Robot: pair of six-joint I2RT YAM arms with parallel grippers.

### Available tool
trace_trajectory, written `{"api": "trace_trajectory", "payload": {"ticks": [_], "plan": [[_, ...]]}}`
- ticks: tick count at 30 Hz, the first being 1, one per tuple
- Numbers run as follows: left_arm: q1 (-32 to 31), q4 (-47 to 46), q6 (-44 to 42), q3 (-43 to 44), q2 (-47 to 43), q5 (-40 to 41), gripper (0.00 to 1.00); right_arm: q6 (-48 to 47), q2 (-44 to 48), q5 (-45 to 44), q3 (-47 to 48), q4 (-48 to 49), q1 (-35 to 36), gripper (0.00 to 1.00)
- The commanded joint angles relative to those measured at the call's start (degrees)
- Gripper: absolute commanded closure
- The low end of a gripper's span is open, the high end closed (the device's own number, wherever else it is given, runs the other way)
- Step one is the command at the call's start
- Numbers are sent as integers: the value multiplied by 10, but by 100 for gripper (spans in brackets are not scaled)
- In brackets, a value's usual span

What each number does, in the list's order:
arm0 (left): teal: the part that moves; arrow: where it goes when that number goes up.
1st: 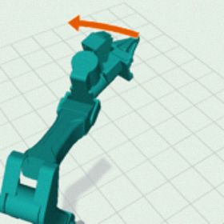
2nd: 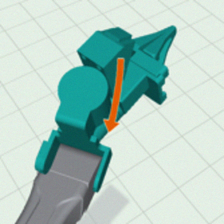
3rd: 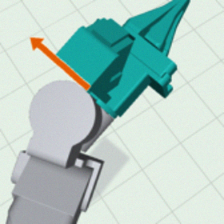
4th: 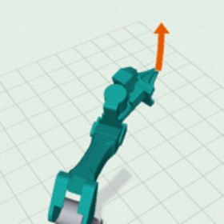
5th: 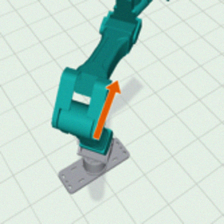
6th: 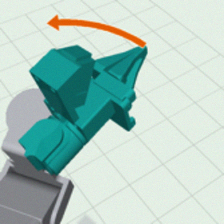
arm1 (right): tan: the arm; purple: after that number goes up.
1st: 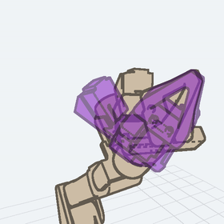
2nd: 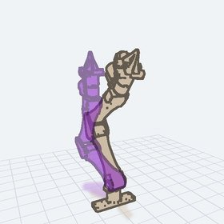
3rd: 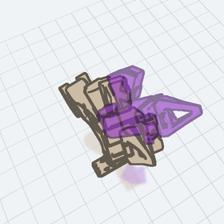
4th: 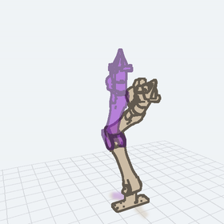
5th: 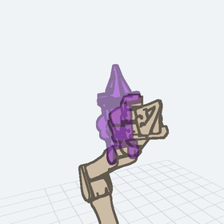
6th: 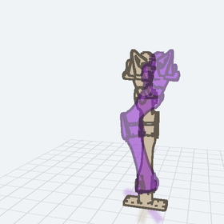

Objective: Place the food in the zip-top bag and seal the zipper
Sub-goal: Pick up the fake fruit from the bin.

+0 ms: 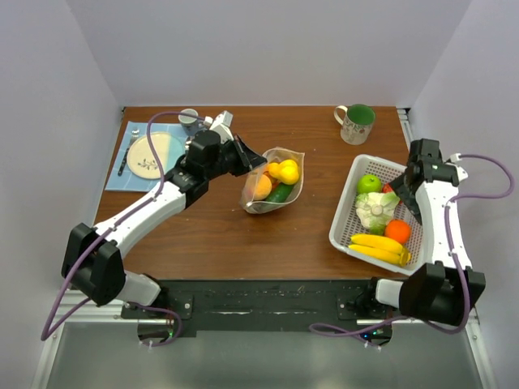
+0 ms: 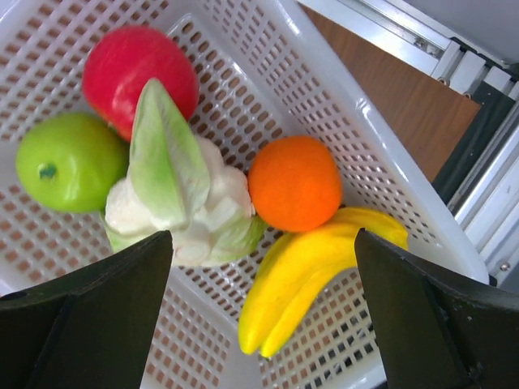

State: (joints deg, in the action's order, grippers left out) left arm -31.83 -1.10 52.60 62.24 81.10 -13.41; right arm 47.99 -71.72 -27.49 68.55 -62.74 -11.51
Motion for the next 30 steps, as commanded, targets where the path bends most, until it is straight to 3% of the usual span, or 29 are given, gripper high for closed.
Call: {"api": "trace_trajectory", "payload": {"ticks": [1, 10, 17, 23, 30], "plan": [[5, 10, -26, 41, 4, 17, 100, -24, -58, 48, -22, 74, -76, 2], [5, 28, -27, 54, 5, 34, 100, -47, -119, 142, -32, 228, -94, 2], [6, 34, -36, 68, 16, 37, 100, -65, -152, 177, -25, 299, -94, 1], [12, 27, -37, 72, 23, 30, 100, -83, -175, 260, -29, 355, -91, 2], [15, -4, -27, 61, 27, 22, 100, -112, -191, 169, 12, 299, -67, 1]]}}
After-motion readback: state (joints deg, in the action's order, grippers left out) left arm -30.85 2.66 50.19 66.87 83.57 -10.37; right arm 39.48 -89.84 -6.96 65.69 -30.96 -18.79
